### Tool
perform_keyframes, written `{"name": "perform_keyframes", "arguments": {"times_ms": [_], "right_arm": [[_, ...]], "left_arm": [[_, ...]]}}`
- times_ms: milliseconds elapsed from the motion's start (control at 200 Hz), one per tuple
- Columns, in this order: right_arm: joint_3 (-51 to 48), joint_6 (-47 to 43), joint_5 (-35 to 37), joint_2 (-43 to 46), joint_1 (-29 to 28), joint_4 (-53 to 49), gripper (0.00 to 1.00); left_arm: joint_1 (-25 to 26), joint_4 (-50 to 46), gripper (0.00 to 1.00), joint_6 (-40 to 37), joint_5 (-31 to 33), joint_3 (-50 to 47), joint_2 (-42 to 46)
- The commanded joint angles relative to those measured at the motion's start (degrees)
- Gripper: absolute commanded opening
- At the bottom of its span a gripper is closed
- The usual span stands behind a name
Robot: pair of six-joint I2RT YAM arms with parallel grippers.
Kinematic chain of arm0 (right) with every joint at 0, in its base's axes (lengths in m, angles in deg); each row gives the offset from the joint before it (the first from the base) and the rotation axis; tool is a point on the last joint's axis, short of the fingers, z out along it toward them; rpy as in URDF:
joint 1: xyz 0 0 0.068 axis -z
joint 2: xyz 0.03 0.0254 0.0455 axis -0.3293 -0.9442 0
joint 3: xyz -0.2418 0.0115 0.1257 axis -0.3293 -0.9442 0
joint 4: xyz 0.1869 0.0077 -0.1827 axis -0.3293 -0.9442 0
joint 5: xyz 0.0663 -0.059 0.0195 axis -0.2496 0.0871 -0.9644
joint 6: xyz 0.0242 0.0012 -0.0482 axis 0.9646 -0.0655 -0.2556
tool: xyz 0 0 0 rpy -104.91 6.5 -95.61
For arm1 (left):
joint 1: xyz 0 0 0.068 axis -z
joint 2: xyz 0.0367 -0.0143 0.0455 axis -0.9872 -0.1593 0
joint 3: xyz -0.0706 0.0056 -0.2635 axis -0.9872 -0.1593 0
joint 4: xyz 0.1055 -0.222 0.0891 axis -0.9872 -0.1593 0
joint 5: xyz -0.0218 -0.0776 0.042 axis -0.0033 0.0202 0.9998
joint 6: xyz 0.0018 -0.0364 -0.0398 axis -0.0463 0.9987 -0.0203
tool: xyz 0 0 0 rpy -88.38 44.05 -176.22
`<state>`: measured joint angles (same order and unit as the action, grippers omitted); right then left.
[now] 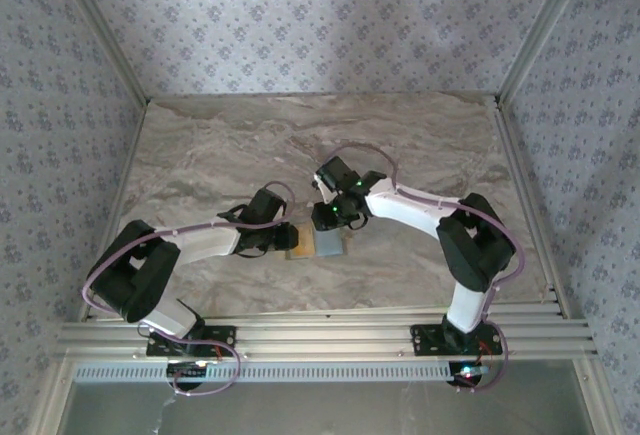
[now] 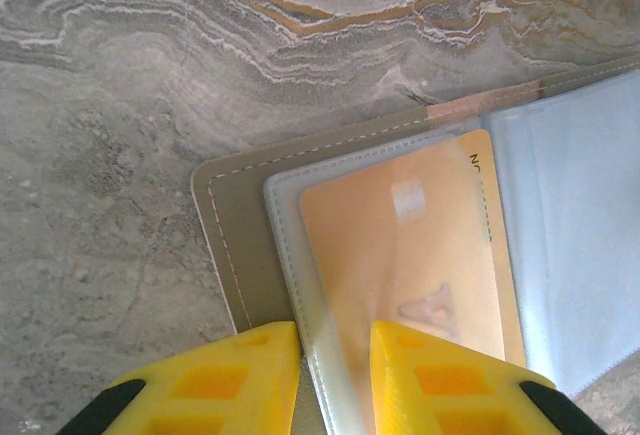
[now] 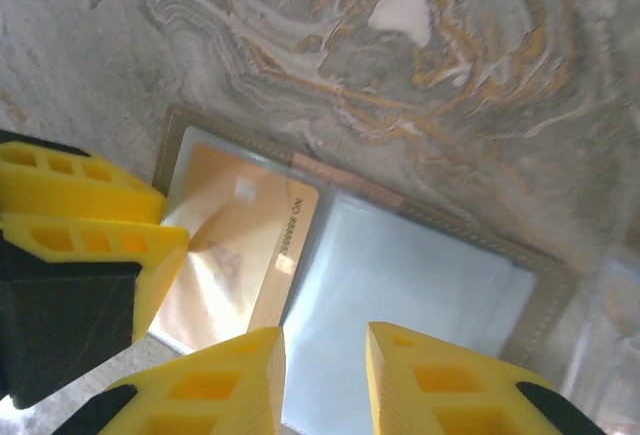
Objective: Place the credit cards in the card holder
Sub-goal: Insert the credit card into the card slot, then flip over the card slot in the card holder.
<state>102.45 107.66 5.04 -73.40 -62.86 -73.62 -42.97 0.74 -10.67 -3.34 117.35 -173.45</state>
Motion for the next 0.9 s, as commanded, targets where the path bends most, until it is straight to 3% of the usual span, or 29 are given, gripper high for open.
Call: {"name": "perform_keyframes", "arguments": {"times_ms": [0, 680, 894], "right_arm": [[2.74, -2.79, 5.20, -2.23, 0.00, -4.57, 0.30], [2.37, -1.63, 10.37, -10.81, -2.55, -3.68, 0.33], [1.02, -0.88, 9.60, -10.29, -2.61, -2.47, 0.24]], "left_arm": [[-0.05, -5.99, 0.26, -0.09, -0.79, -2.05, -2.36], [-0.01, -5.80, 0.26, -0.11, -1.23, -2.06, -2.38], [-0.01, -5.78, 0.26, -0.07, -1.32, -2.05, -2.41]]}}
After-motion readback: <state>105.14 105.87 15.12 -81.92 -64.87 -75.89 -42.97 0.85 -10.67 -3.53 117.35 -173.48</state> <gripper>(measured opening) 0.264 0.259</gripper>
